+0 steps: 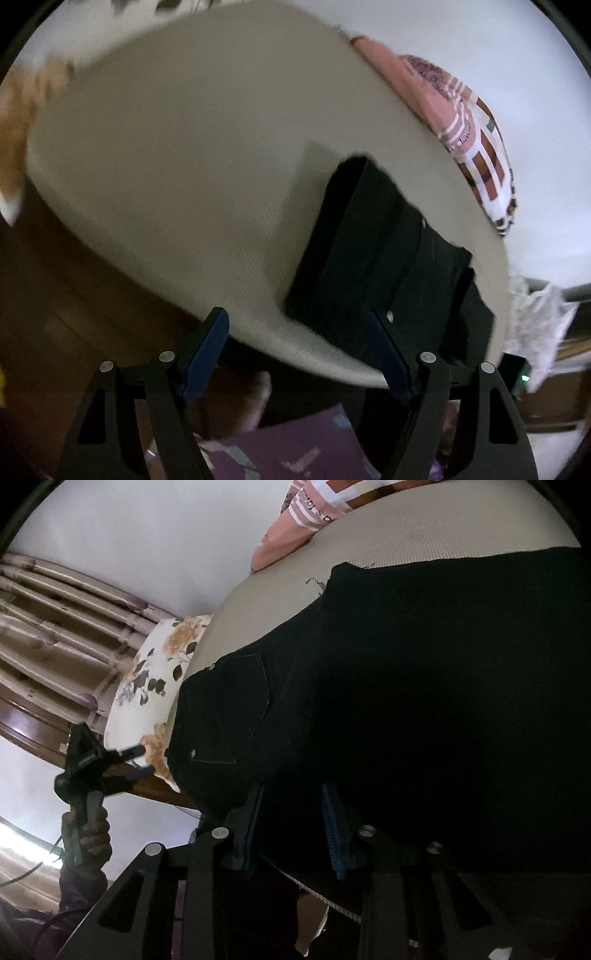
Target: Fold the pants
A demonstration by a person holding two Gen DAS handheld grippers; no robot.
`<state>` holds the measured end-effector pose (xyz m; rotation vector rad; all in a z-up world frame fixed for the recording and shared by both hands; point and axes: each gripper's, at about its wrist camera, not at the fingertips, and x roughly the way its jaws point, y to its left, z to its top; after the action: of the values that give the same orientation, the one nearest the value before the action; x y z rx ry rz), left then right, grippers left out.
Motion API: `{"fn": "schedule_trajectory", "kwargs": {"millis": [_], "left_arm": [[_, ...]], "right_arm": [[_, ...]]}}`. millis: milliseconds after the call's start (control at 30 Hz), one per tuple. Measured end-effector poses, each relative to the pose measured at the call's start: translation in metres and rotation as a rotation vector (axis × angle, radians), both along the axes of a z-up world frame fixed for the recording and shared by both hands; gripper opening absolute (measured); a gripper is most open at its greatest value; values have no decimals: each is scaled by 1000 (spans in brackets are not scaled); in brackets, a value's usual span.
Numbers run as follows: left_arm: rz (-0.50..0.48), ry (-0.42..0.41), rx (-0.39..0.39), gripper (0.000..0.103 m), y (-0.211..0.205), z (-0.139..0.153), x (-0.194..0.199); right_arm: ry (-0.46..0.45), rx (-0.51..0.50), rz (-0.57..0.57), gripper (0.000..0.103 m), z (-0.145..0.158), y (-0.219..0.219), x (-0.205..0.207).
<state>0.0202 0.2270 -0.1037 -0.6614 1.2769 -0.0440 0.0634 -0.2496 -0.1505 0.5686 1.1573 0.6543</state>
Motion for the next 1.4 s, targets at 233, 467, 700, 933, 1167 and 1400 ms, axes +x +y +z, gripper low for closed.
{"fn": "schedule_trajectory", "kwargs": {"millis": [233,467,700,933,1167,1400], "left_arm": [[-31,38,-209,77,-11,-28,1],[-57,53,-245,77,-21,-42,20],[-61,41,-284,78,-21,-46,33],[-109,-24,-408,79,-22,-48,31],[-97,-11,-454,79,-17,-55,32],[-91,-35,-398,79,-31,-50,36]], "right_arm": [[7,13,-16,29,2,0,-1],[3,10,-20,29,4,0,-1],[4,14,-26,31,5,-1,-2],[2,18,-29,35,6,2,-1],[0,23,-29,36,6,4,1],[-6,27,-33,37,7,7,0]]}}
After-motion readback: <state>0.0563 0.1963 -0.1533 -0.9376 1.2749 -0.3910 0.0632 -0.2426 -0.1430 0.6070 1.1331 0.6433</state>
